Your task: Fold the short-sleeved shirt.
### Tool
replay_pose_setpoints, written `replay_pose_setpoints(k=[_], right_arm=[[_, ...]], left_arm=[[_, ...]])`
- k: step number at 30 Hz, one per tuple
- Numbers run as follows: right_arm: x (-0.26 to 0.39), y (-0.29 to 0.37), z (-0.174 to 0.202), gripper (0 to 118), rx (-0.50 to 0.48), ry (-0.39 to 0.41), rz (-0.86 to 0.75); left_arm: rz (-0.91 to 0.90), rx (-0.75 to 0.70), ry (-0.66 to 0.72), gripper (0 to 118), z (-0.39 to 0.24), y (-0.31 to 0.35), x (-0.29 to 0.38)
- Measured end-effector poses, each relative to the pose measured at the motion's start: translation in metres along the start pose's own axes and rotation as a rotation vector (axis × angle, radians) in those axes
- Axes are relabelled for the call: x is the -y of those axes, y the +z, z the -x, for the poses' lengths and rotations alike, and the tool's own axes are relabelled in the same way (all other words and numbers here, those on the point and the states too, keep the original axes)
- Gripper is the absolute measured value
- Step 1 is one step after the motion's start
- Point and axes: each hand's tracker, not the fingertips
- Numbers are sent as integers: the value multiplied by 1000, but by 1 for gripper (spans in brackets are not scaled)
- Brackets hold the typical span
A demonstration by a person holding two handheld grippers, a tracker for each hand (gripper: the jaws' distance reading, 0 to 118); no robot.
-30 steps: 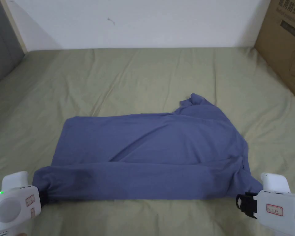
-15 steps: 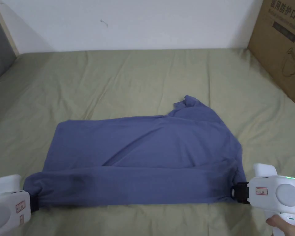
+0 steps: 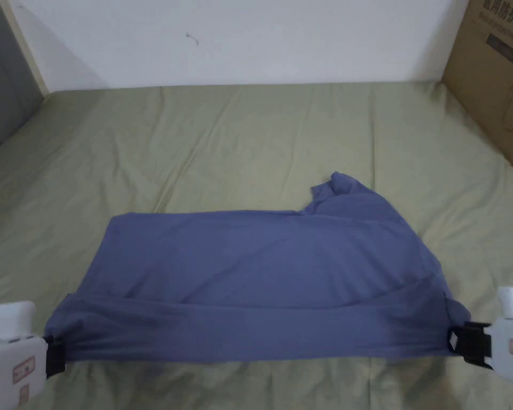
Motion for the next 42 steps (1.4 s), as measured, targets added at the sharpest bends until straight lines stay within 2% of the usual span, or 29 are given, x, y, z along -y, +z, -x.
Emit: replay_pose_setpoints(k=[4,6,8,9,10,11,12,13,14,16,17,18,19,20,21,23,24,25,28,33,37,39,40,41,42], right_arm=[[42,13,-12,11,20,-22,57],[64,12,-16,11,25,-50,96],[78,5,-23,13,-1,-112,117],[81,0,-26,29,0,-136,133],[80,-3,-27,53,45,-140,146],[79,-3,-28,77,90,-138,149],[76,1,-28,90,72,-139,128],[68,8,-29,90,45,-157,89],[61,14,-28,90,18,-176,62],[41,23,-20,90,34,-171,25],[30,27,-15,88,62,-138,4],[21,30,-8,76,77,-87,-27],[14,32,1,54,87,-35,-65],[8,32,9,23,98,2,-82],[3,29,14,0,117,4,-100],[-5,18,18,0,81,-47,-84],[-10,12,17,0,-1,-72,-68],[-14,4,16,0,-26,-91,-52],[-31,-11,23,0,7,-43,-55],[-87,-44,18,0,-7,-24,-78],[-144,-83,17,0,25,54,-90],[-169,-106,14,0,33,49,-104],[-180,-119,12,4,47,48,-102],[-190,-131,10,21,64,49,-86],[-198,-145,7,65,59,56,-60]], left_arm=[[43,-28,-57,4,-6,10,32],[66,-41,-96,4,-10,8,47],[70,-45,-114,6,-8,1,57],[73,-48,-114,17,-7,-1,57],[81,-67,-101,35,-7,-2,55],[82,-71,-85,56,-5,-3,53],[67,-56,-65,83,-1,1,50],[38,-16,-37,95,1,6,44],[16,-8,-14,98,2,10,38],[-36,7,20,96,-1,19,20],[-54,22,35,94,-2,22,13],[-77,47,58,77,-4,23,5],[-99,74,71,50,-7,24,-1],[-116,105,73,16,-10,21,-5],[-110,109,72,1,-14,16,-10],[-83,92,56,0,-29,10,-15],[-73,101,28,0,-36,6,-17],[-70,93,28,0,-40,2,-19],[-42,97,-4,0,-48,-12,-27],[-30,92,-8,0,-52,-31,-52],[-28,74,-21,0,-57,-45,-70],[-23,69,-26,0,-60,-51,-77],[-20,70,-27,0,-61,-56,-79],[-16,71,-27,0,-62,-61,-81],[-8,68,-20,0,-63,-65,-83]])
